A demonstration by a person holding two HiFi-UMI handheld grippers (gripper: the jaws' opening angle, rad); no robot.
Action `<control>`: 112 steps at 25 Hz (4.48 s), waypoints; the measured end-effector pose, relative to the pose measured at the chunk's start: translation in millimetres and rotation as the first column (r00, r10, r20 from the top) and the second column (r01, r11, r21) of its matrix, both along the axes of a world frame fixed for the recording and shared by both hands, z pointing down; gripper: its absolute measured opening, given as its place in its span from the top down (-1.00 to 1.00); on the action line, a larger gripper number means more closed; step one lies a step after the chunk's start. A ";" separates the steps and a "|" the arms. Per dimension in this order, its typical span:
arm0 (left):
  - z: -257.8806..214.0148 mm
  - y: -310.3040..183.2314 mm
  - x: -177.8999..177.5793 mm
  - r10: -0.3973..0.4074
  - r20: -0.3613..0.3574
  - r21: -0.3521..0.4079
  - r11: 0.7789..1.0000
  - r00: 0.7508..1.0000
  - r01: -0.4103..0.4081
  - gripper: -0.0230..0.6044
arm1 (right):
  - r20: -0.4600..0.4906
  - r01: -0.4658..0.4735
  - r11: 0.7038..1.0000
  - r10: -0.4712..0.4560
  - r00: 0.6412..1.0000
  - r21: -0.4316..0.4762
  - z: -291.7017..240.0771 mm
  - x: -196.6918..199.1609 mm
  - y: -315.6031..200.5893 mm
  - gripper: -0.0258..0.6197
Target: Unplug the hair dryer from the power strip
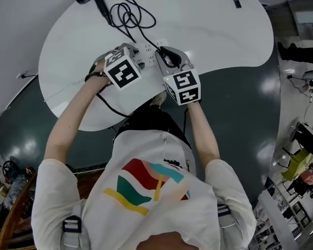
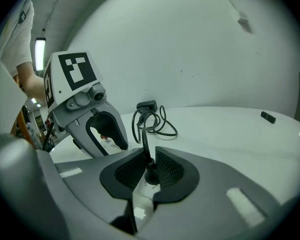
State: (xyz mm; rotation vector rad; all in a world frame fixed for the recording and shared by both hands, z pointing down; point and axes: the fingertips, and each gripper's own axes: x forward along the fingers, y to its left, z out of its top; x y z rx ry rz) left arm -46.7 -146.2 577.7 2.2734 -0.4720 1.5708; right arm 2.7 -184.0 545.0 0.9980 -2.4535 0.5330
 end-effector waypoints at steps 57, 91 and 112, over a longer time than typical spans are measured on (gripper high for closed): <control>0.0 0.9 4.5 0.011 -0.034 0.007 1.000 0.999 -0.011 0.34 | 0.024 0.007 0.960 -0.014 1.000 0.278 -125.4 28.1 -36.2 0.71; 0.0 0.4 6.3 -0.012 -0.014 0.020 1.000 1.000 0.012 0.34 | -0.196 -0.187 0.982 0.186 0.963 0.016 18.2 109.1 -31.1 0.70; -2.0 -11.0 0.6 -0.043 -0.037 0.073 0.996 0.998 0.046 0.37 | -0.098 -0.248 0.968 0.251 0.963 0.039 -22.1 111.8 -21.3 0.60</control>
